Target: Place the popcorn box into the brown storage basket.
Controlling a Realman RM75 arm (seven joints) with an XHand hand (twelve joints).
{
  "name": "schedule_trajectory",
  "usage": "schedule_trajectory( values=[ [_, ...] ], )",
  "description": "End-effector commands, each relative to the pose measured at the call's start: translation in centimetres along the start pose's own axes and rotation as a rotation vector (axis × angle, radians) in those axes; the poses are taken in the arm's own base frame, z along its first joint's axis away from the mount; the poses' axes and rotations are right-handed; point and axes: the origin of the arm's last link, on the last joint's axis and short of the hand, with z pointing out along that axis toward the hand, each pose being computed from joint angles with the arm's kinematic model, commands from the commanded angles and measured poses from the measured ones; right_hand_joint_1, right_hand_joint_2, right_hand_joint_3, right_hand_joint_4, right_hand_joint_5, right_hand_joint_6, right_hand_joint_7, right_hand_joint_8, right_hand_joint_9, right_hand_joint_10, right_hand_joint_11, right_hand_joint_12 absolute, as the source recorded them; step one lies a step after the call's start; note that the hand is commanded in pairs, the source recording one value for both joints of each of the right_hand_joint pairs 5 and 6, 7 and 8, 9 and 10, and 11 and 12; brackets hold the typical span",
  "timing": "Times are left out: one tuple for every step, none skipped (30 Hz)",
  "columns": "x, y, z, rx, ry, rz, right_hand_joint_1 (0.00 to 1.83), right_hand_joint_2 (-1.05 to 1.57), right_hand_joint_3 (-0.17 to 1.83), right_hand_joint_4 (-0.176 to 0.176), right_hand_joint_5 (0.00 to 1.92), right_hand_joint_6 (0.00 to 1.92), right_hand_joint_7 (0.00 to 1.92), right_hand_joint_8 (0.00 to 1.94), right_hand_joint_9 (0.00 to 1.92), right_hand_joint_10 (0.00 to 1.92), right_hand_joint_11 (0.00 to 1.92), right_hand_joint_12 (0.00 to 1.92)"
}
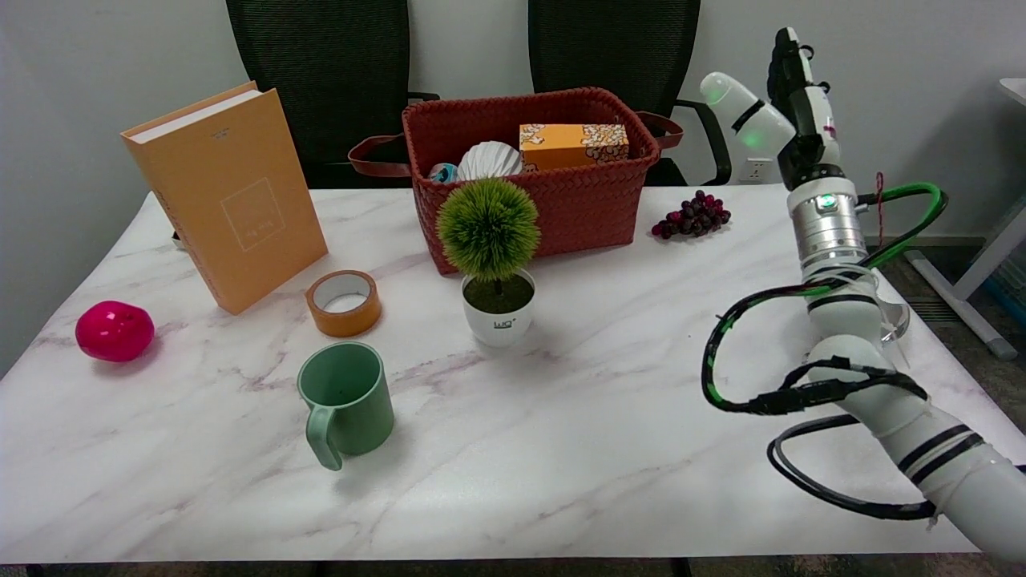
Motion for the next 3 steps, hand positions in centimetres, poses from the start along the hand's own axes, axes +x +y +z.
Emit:
schedule_trajectory(
  values=[
    [-1.38,-0.33,-2.43,0.017,-0.074,-0.042,0.69,0.52,0.06,0.0,0.0,0.0,0.0,0.0,0.0,0.0,0.0,0.0],
    [-1.38,-0.32,-2.43,0.019,-0.075,-0.046,0.7,0.52,0.07,0.0,0.0,0.0,0.0,0.0,0.0,0.0,0.0,0.0],
    [-1.4,-0.35,-2.43,0.021,-0.076,-0.049,0.7,0.52,0.07,0.0,0.0,0.0,0.0,0.0,0.0,0.0,0.0,0.0]
  ],
)
